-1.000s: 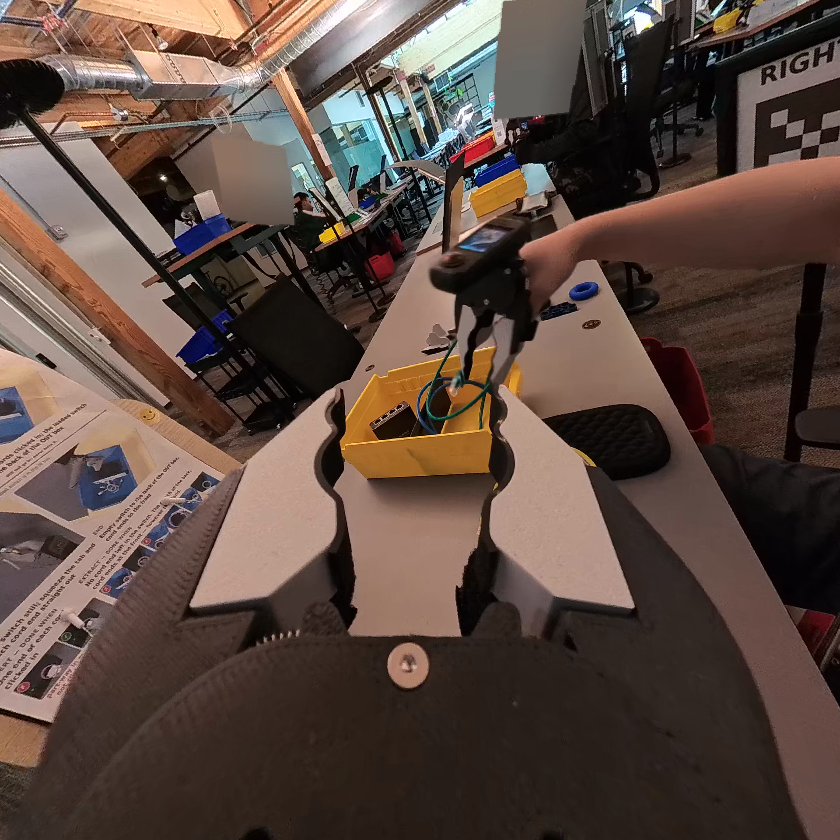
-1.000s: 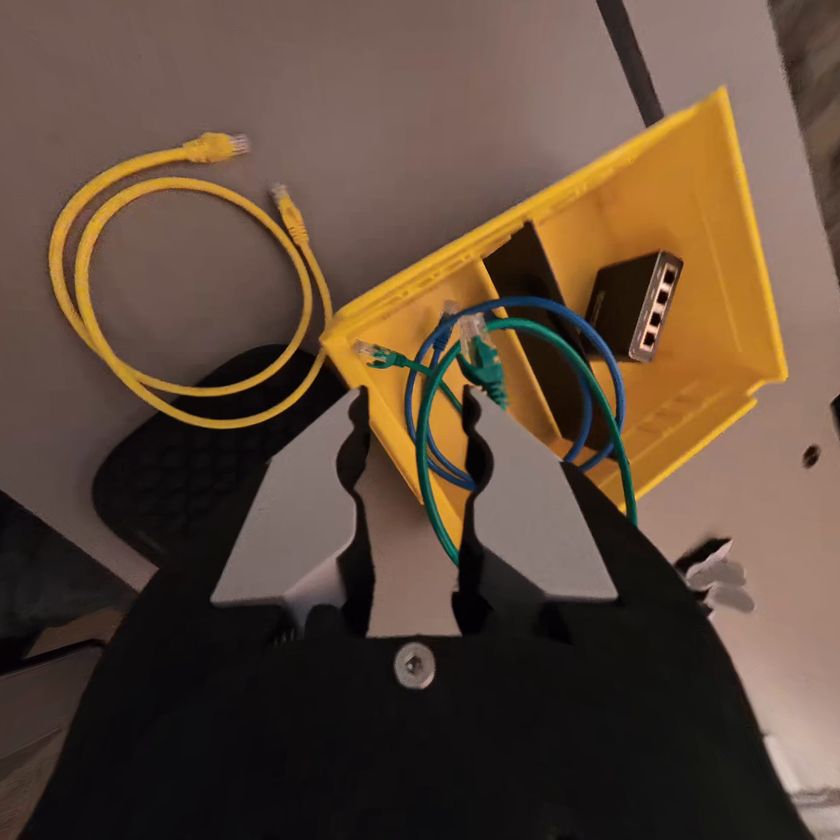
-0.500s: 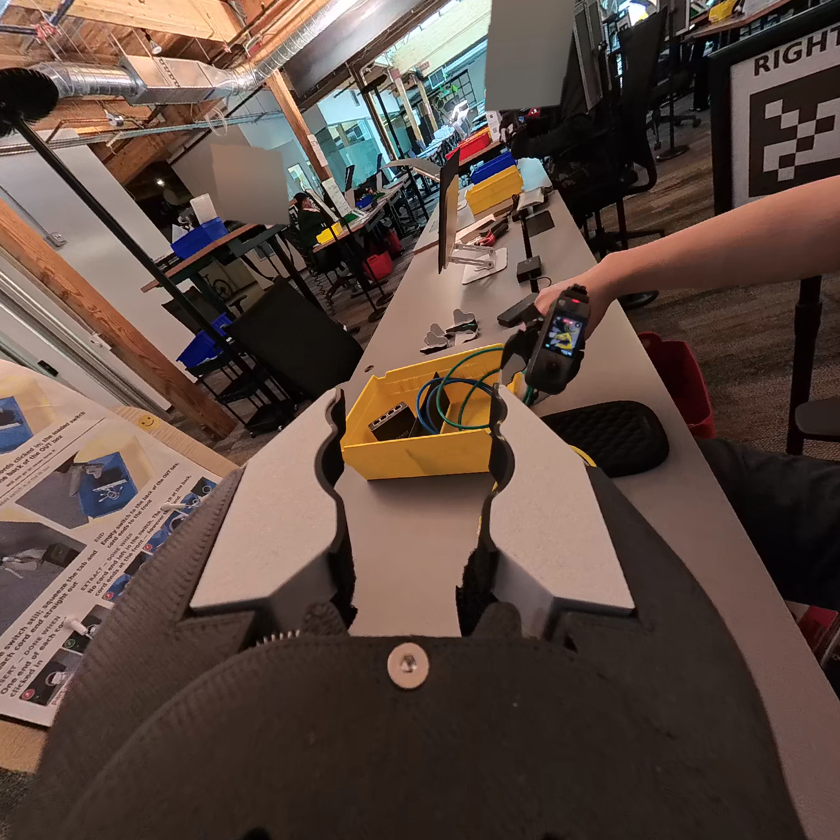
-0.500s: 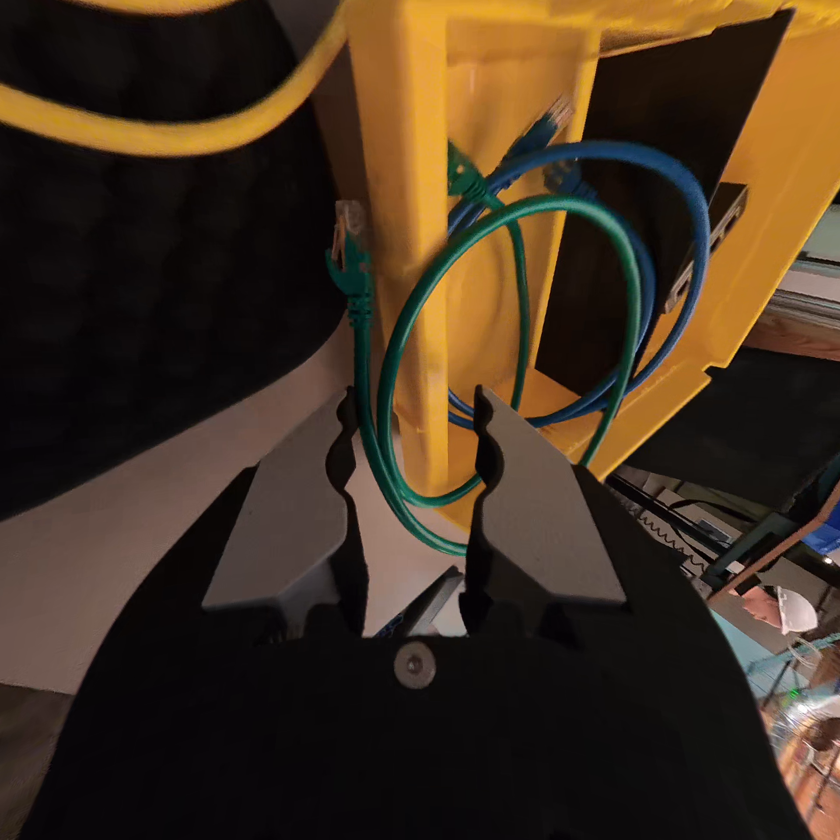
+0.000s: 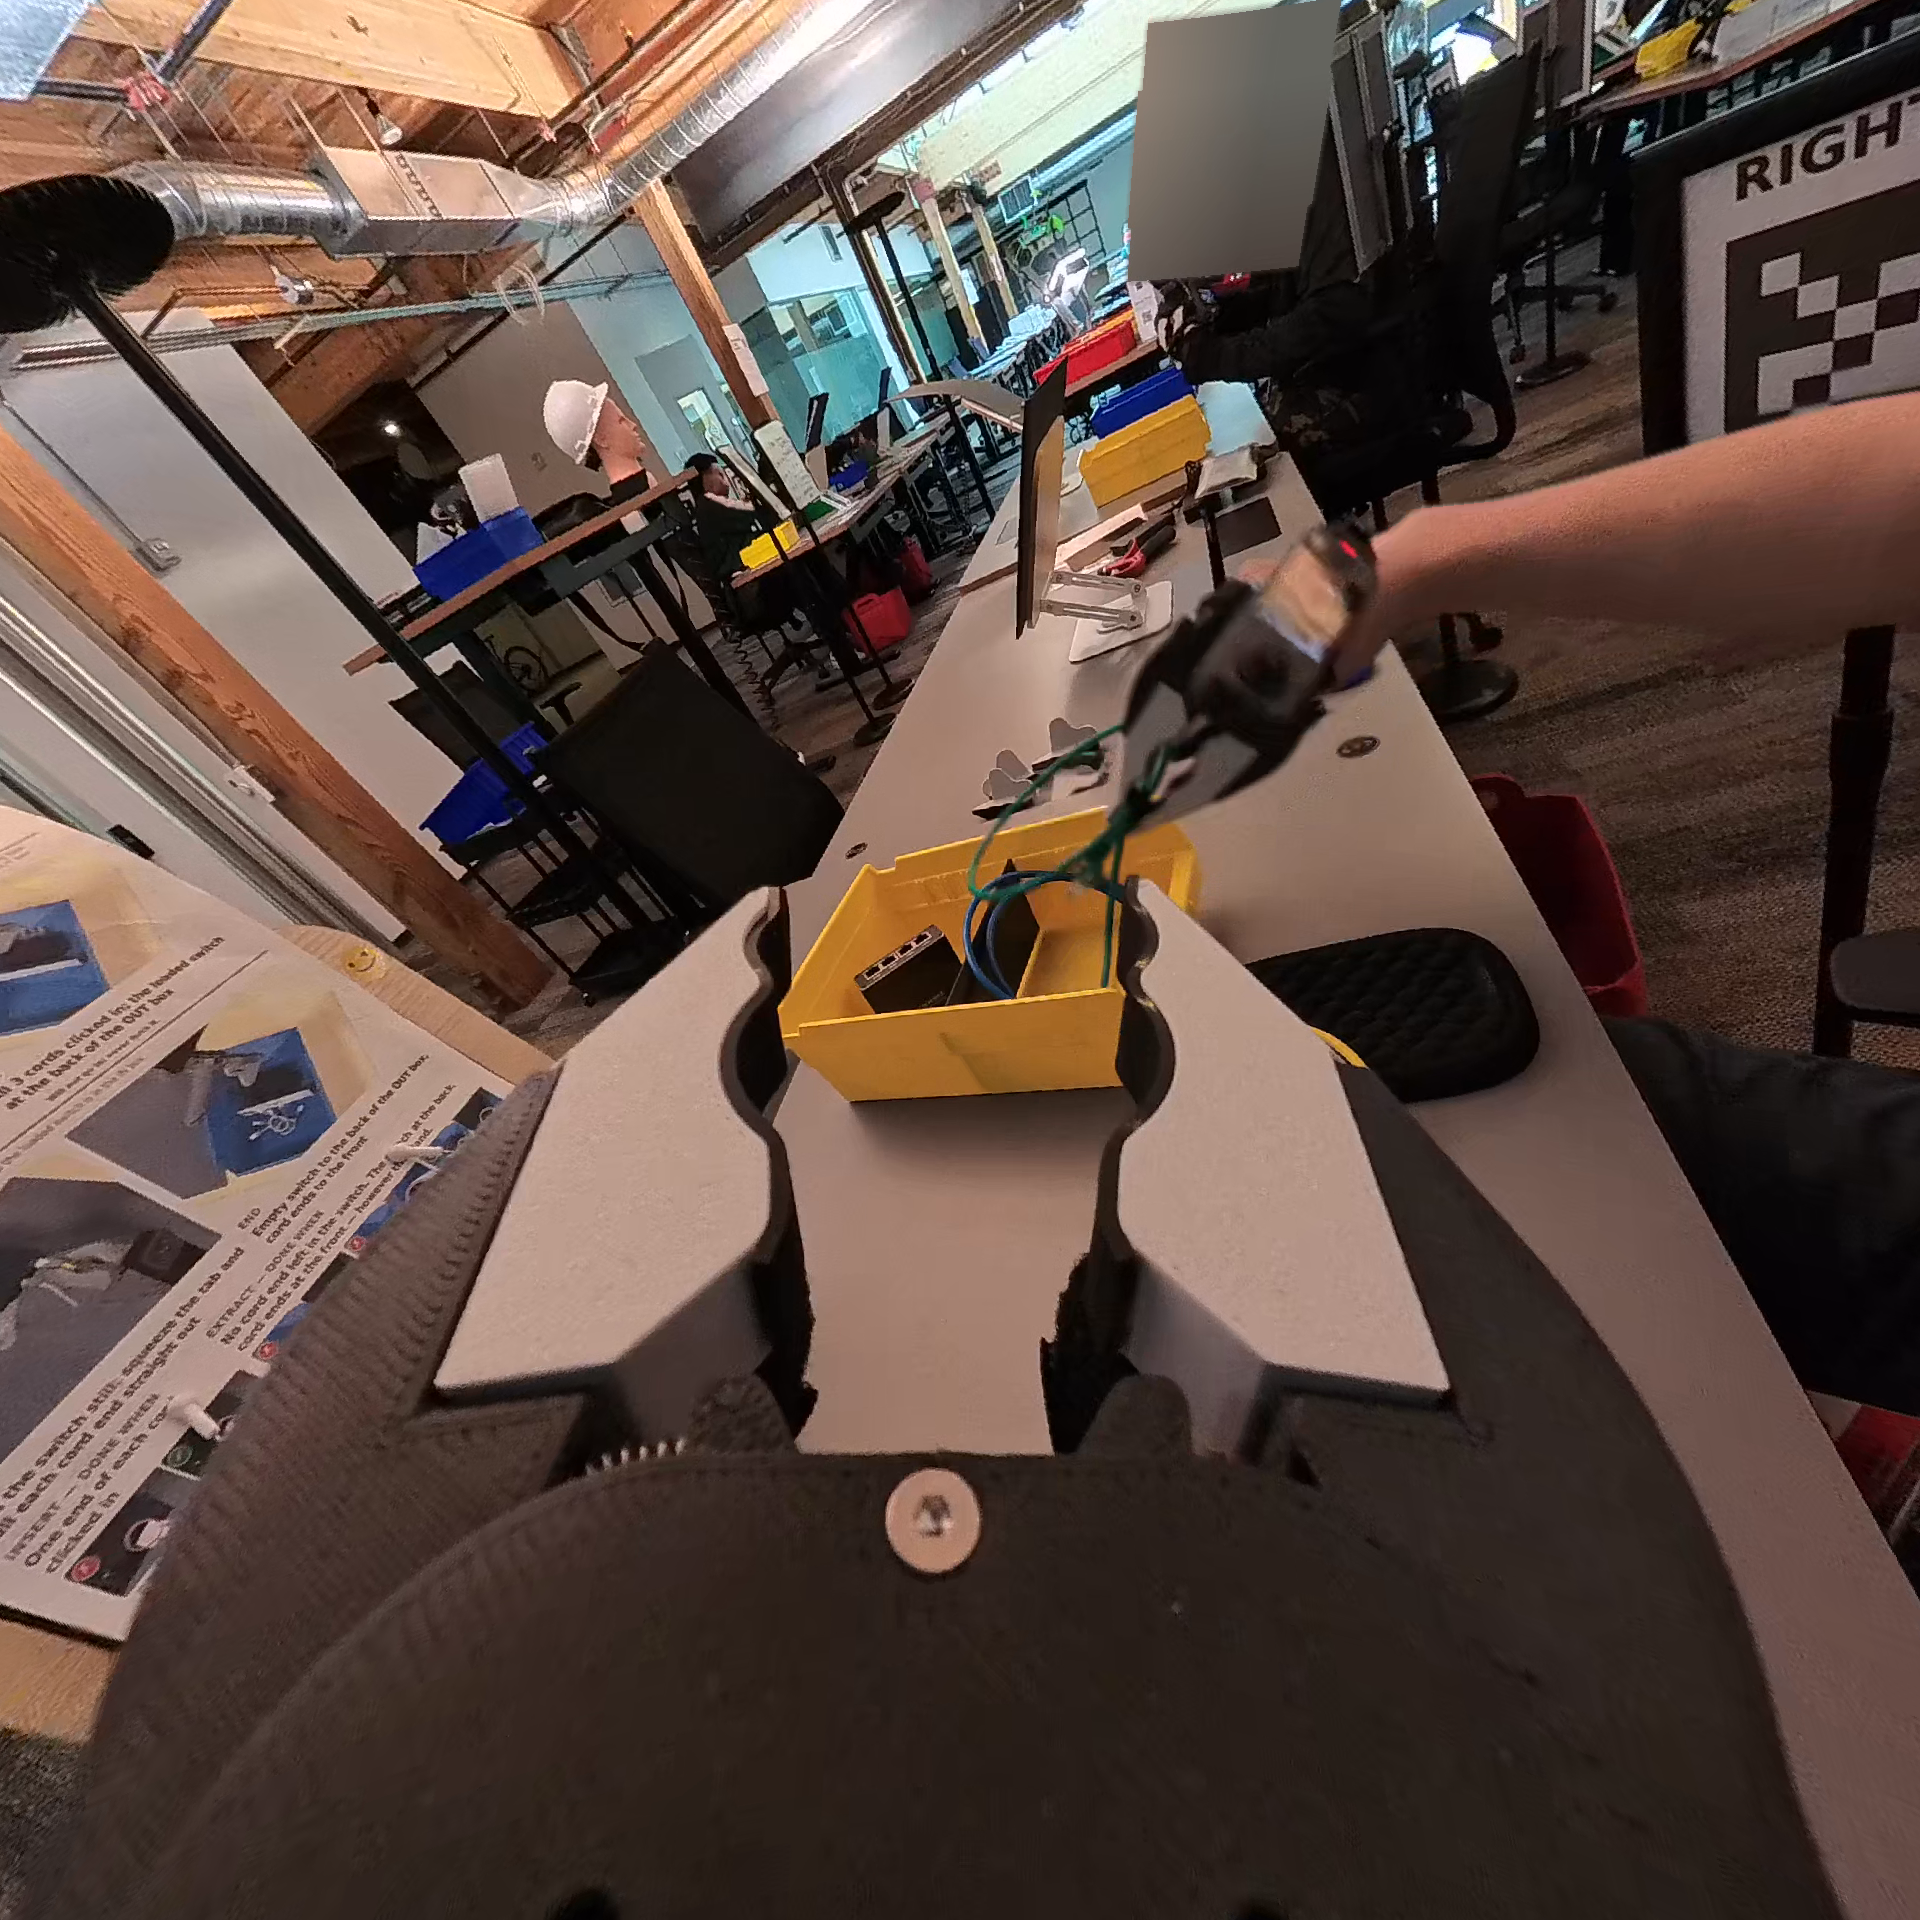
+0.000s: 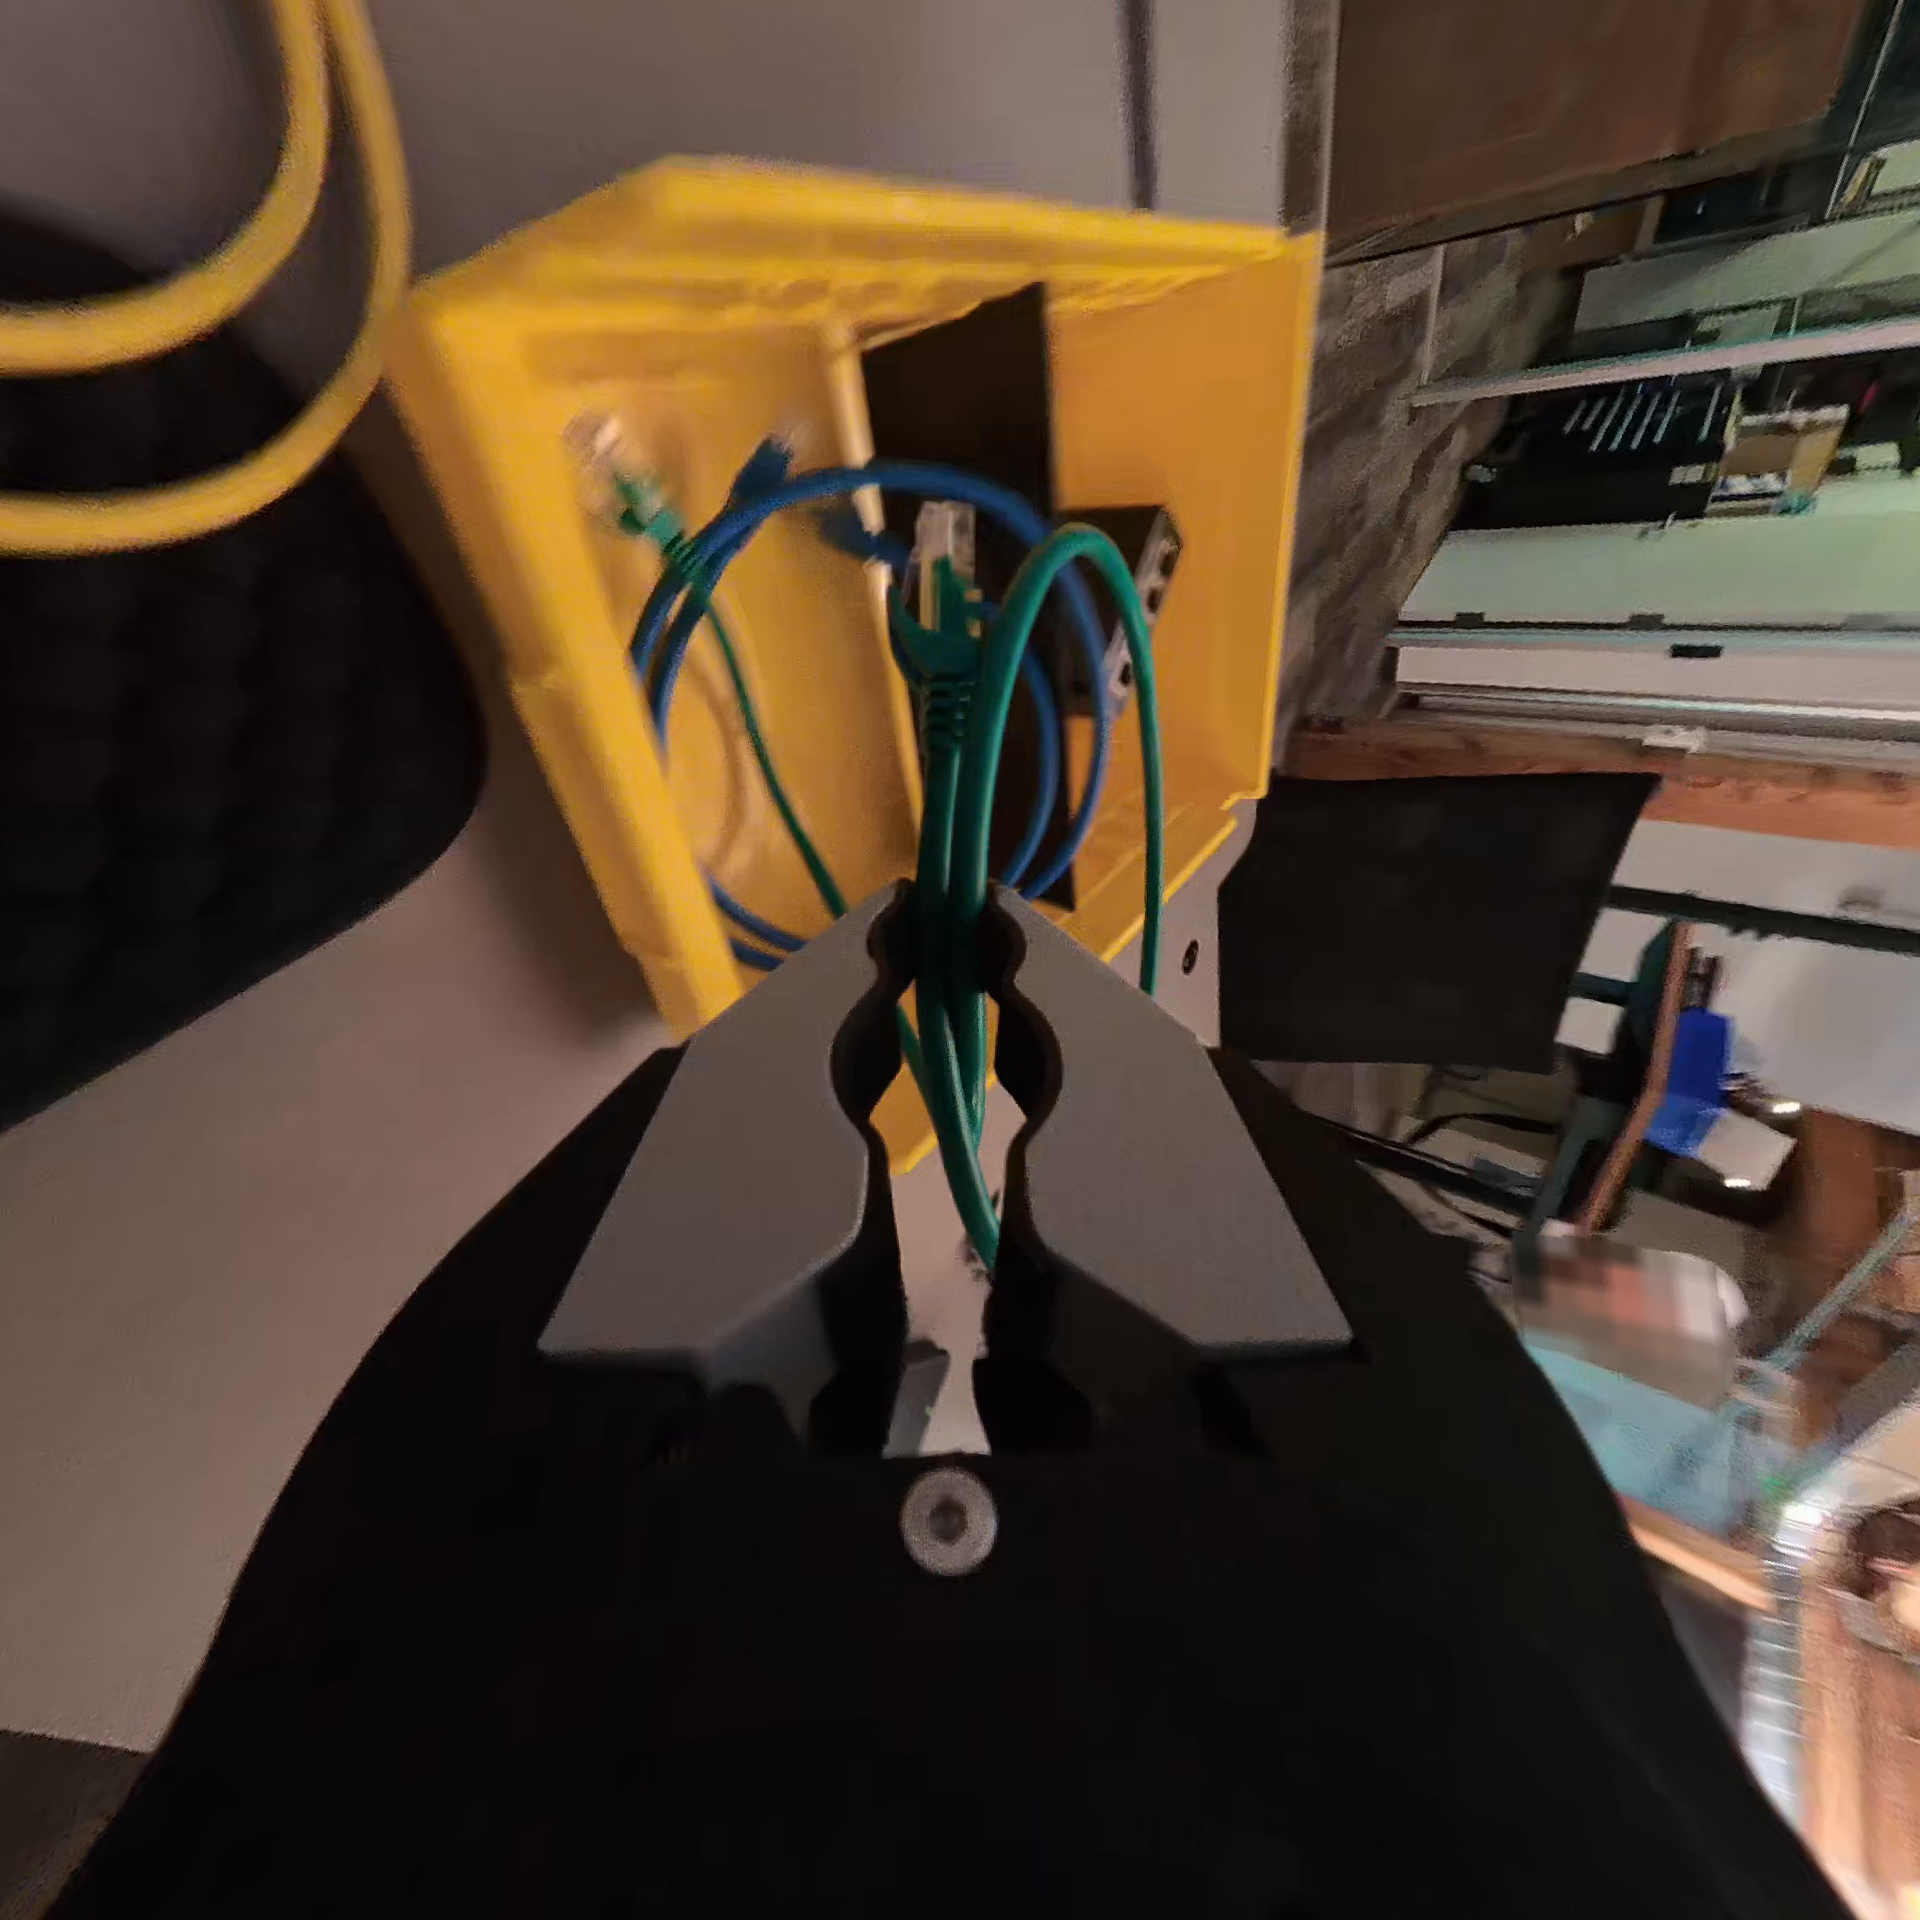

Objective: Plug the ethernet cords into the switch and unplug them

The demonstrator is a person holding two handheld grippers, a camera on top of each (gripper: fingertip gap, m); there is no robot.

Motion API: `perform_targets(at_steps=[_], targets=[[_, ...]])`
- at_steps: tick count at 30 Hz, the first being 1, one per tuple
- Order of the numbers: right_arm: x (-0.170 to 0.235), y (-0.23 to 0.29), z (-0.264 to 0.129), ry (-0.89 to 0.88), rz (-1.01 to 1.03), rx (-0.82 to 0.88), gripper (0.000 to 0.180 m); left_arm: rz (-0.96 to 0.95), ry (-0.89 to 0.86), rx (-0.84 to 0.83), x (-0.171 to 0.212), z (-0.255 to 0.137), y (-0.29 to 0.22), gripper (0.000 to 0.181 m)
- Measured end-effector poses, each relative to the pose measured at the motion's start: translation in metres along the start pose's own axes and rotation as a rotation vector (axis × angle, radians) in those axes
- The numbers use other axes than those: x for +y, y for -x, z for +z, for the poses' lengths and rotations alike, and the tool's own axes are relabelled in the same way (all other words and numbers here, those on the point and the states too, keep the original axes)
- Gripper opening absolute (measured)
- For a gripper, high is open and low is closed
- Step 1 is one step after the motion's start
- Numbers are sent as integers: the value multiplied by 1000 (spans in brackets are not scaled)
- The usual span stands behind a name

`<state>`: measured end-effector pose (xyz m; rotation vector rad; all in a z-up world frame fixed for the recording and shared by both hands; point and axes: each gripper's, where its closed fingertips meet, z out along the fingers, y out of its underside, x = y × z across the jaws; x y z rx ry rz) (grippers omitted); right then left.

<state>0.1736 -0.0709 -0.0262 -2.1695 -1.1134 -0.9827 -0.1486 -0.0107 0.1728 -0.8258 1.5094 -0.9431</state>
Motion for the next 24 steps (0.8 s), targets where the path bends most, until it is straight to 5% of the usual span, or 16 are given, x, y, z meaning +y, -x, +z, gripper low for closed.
perform_targets(at_steps=[5, 9, 20, 24], targets=[[-32, -39, -31, -113, 317, -321, 10, 11, 18, 8, 2, 4, -4, 63], [-32, -39, -43, -32, 389, -609, 10, 13, 20, 12, 2, 5, -5, 63], [-36, 9, -15, 252, 472, -1230, 10, 3, 41, 9, 9, 9, -1, 62], [-42, 8, 13, 255, 469, -1274, 11, -5, 64, 8, 15, 14, 1, 62]])
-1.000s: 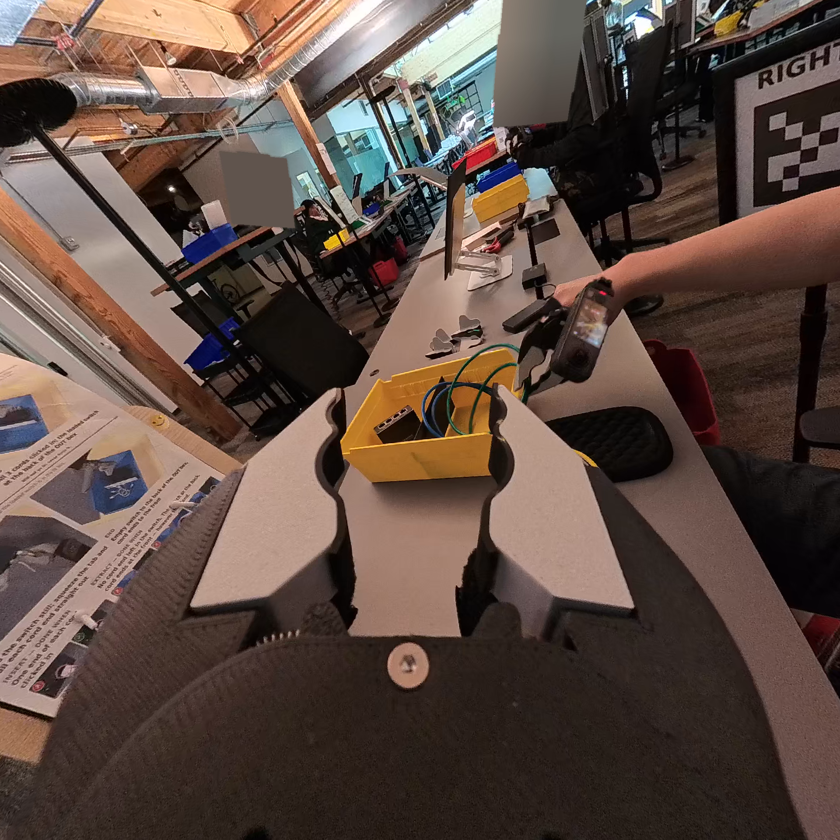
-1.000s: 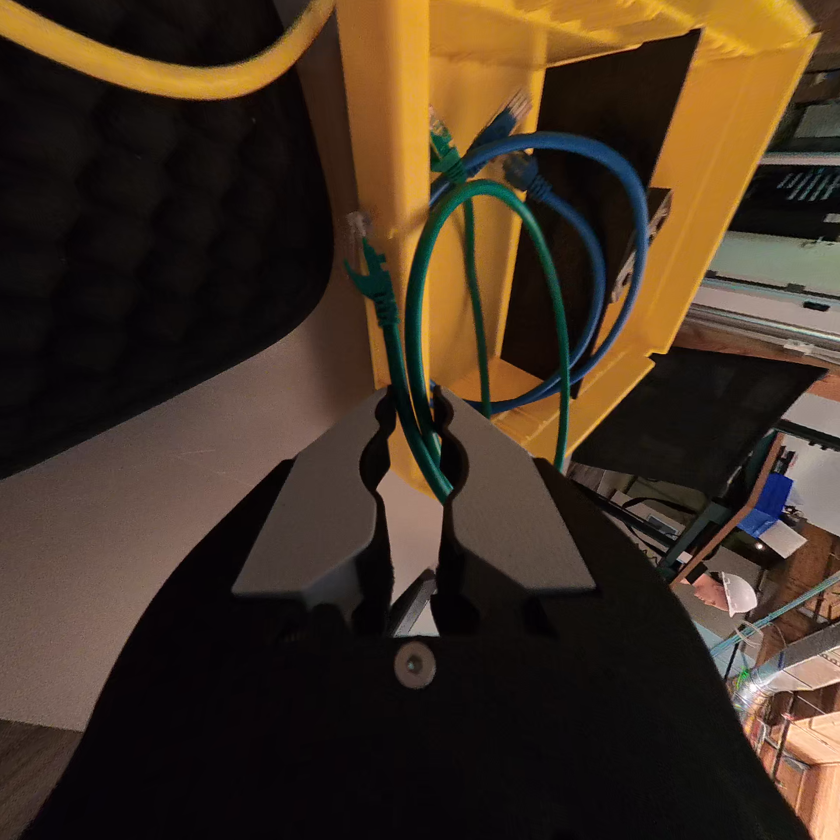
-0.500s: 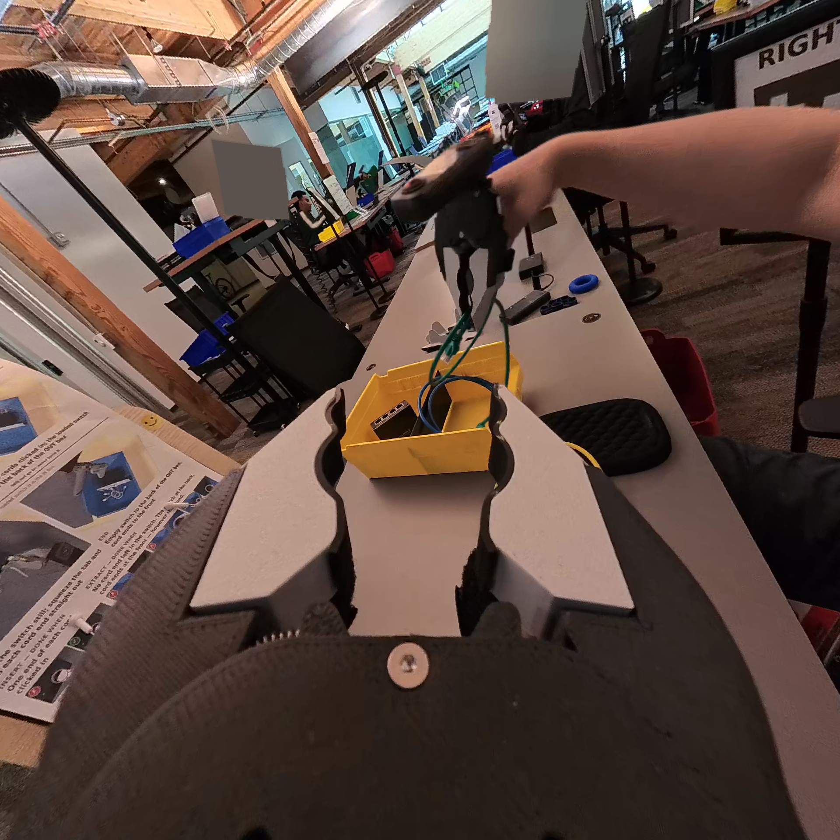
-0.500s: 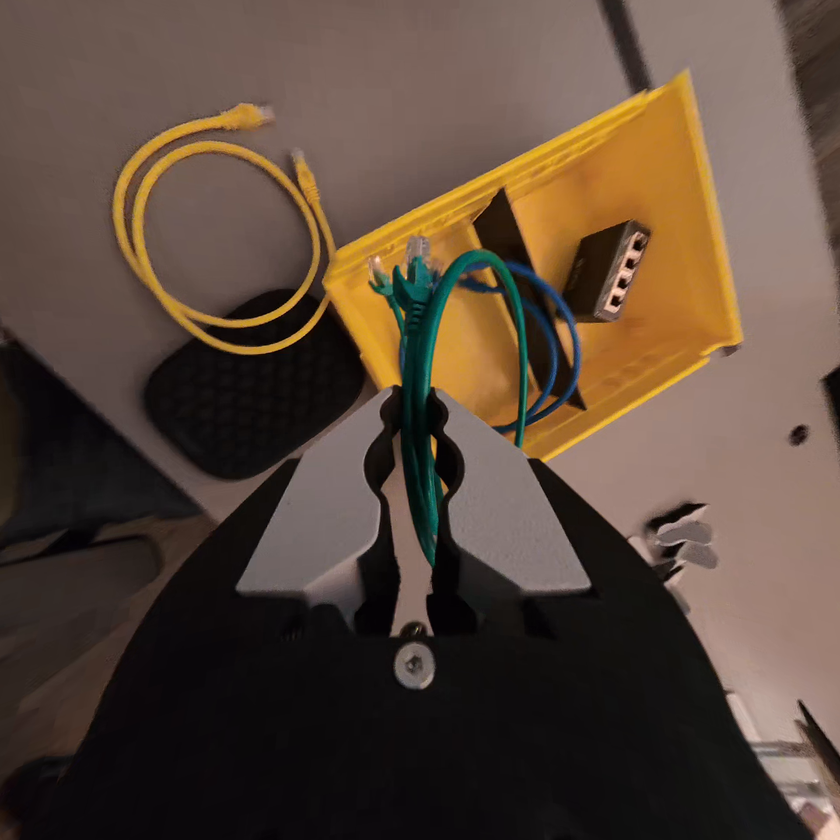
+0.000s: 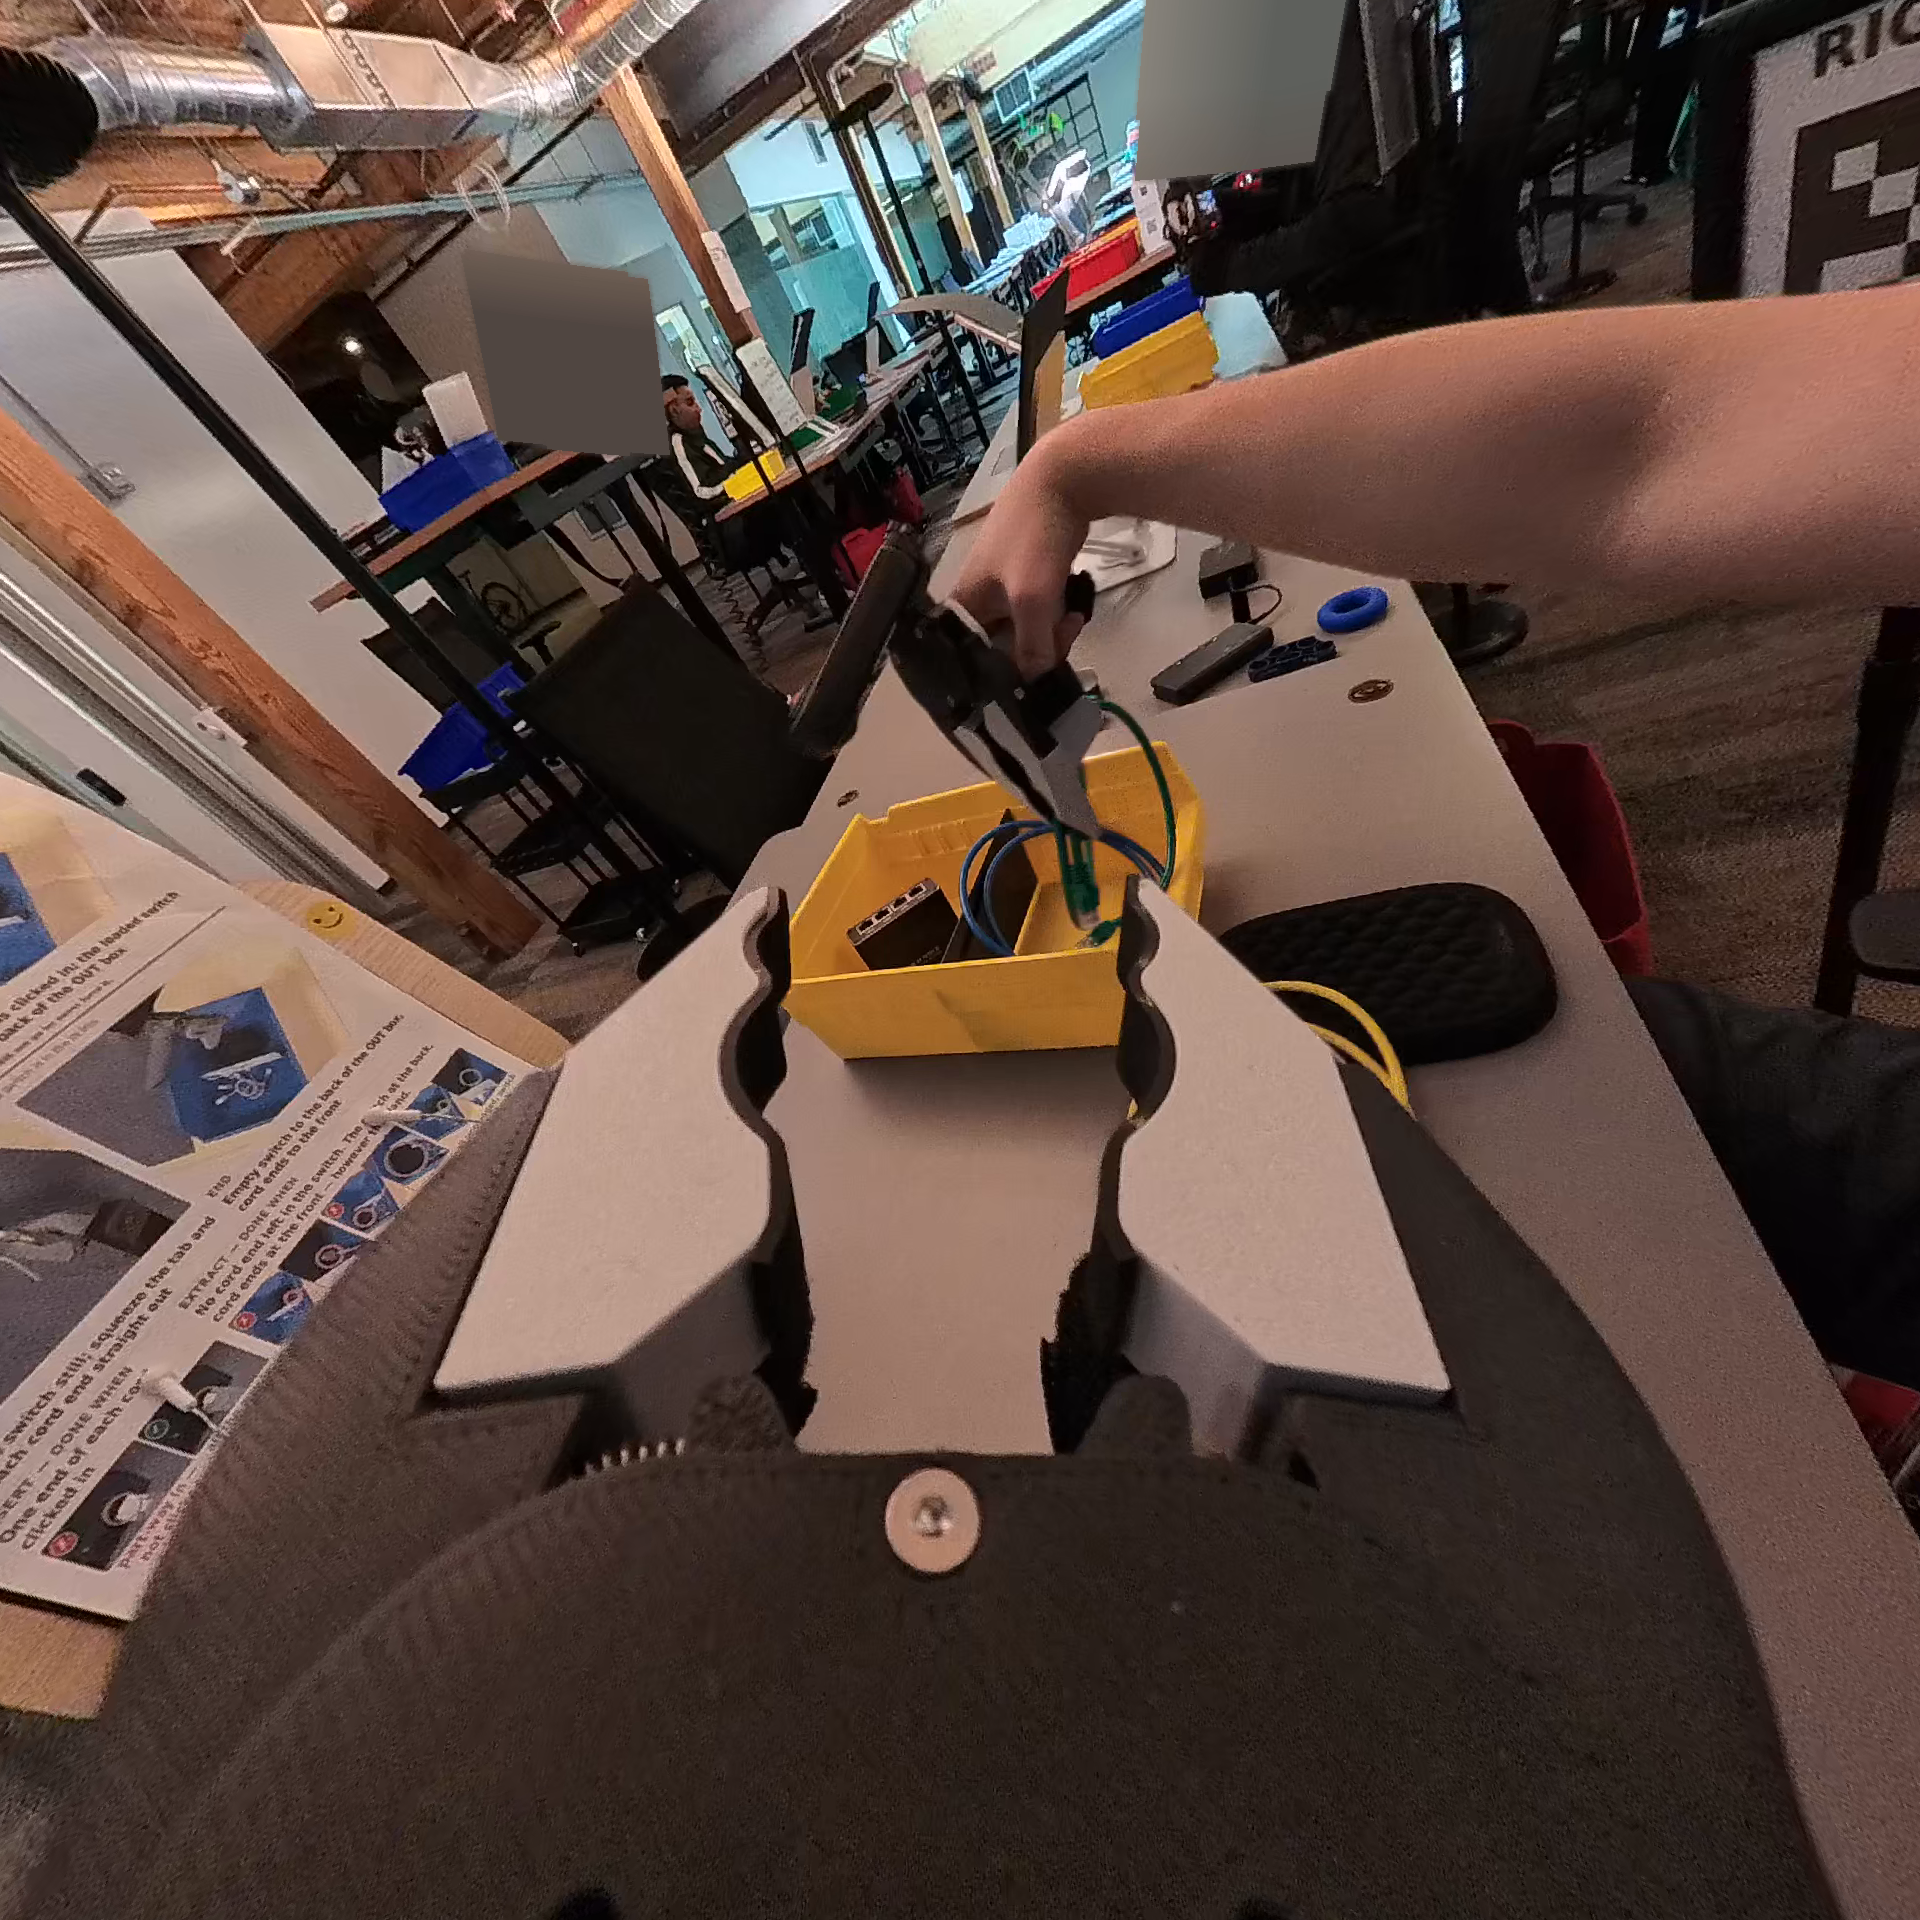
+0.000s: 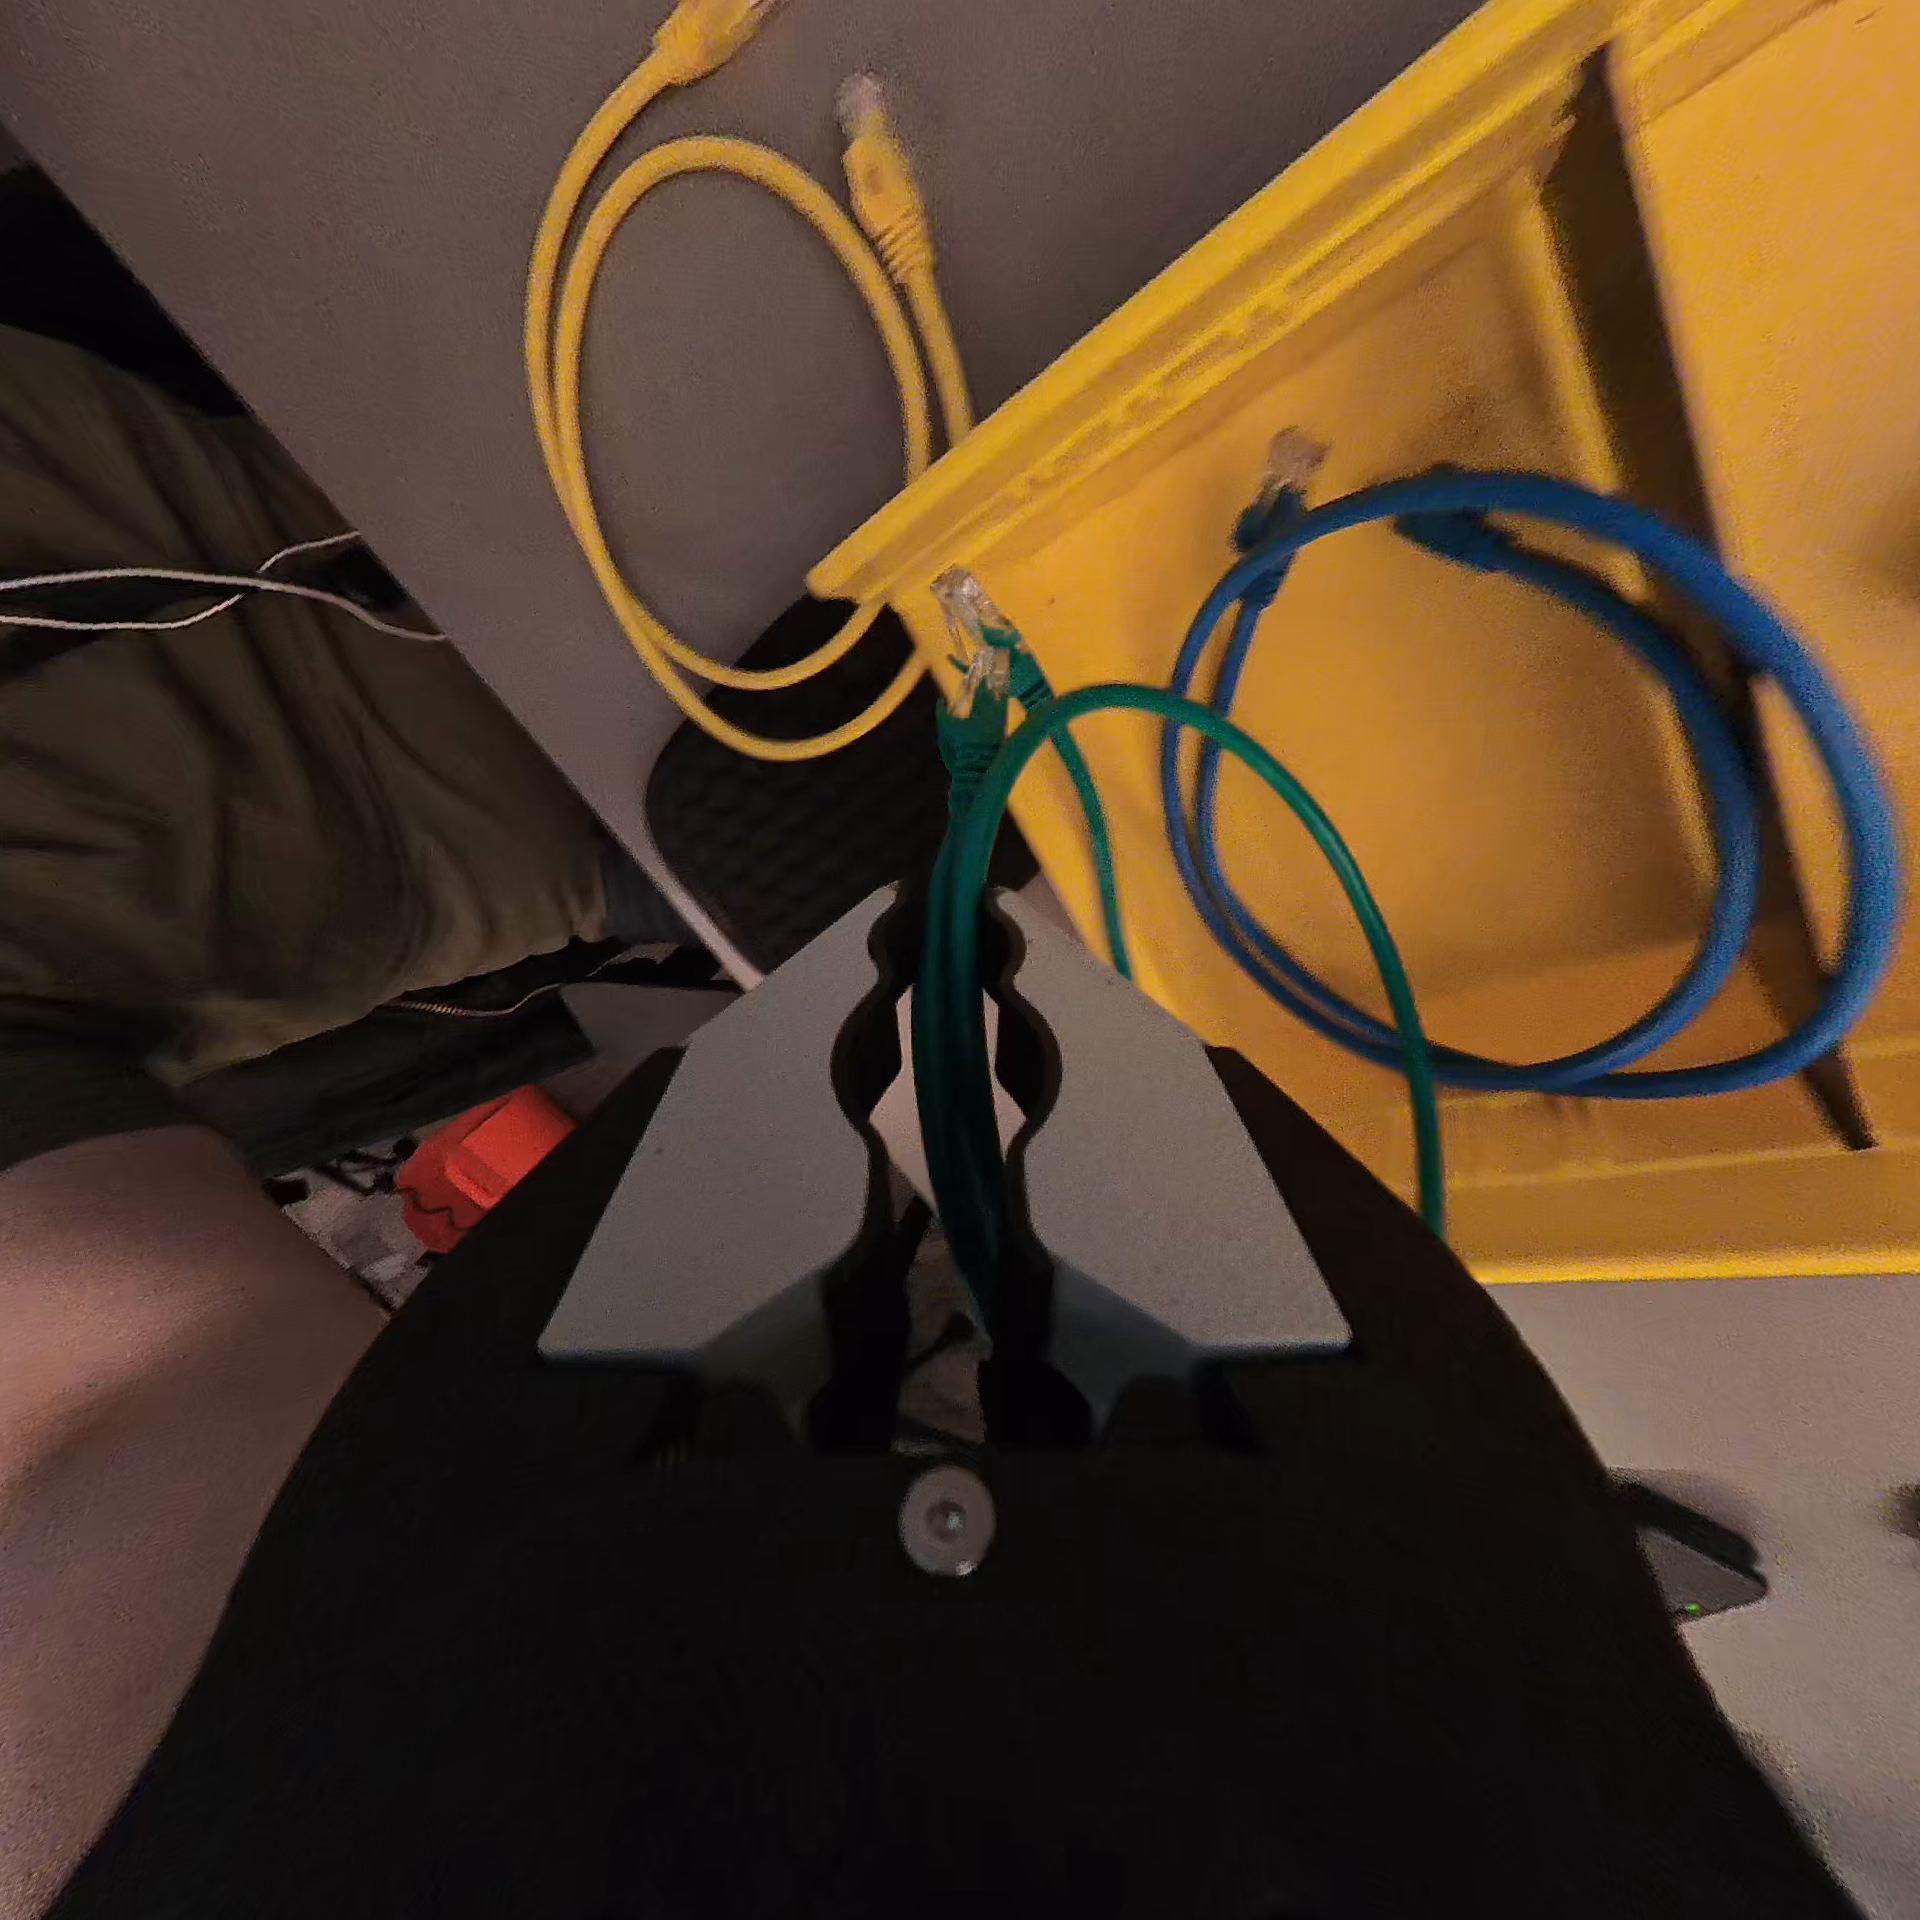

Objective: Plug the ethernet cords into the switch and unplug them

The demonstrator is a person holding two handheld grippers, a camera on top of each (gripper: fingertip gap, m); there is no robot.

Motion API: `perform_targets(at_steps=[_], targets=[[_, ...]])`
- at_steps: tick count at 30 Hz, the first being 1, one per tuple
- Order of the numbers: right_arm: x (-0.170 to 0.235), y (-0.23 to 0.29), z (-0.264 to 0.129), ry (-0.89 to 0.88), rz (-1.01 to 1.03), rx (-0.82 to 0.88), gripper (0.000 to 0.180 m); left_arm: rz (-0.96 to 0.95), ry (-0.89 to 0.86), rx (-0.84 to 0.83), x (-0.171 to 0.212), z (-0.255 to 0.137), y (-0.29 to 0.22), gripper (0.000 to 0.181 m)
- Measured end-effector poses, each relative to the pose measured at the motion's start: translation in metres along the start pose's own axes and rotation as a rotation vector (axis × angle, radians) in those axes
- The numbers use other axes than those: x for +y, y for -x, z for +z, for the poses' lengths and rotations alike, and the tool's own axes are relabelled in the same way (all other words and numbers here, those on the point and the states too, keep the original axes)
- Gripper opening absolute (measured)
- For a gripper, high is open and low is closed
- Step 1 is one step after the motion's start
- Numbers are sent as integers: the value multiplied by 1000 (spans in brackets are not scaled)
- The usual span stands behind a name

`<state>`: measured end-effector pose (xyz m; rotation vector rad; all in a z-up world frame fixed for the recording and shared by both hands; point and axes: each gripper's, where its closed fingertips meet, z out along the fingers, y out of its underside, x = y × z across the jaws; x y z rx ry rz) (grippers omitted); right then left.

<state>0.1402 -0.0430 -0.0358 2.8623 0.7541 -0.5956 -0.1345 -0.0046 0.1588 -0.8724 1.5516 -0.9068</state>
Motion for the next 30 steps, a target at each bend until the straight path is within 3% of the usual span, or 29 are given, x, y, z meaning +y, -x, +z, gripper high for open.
perform_targets(at_steps=[2, 4, 8, 12, 17, 19, 21, 23, 25, 30], targets=[[-9, -21, 2, -7, 2, 43, 13, 0, 10, 1, 2, 2, 1, 62], [-16, -42, 6, 4, -7, 110, 32, 1, 19, 0, 5, 4, 2, 63], [-27, -64, 9, 26, -50, 191, 35, -7, 30, -5, 9, 5, 5, 63], [-53, -74, -8, -93, -171, 334, 38, -11, 35, -11, 11, 5, 8, 63], [-87, -64, -77, -371, -369, 716, 41, -9, 20, -18, 7, 0, 9, 63], [-105, -38, -113, -599, -447, 898, 41, -9, 11, -24, 5, -3, 10, 63], [-115, 9, -119, -821, -513, 929, 52, -9, 0, -31, 3, -6, 12, 63], [-111, 44, -85, -880, -502, 869, 61, -11, -12, -42, 1, -11, 14, 63], [-94, 72, -22, -781, -514, 779, 74, -13, -26, -48, -2, -16, 15, 63], [-35, 137, 123, -607, -665, 494, 63, -24, -59, -38, -8, -22, 14, 62]])
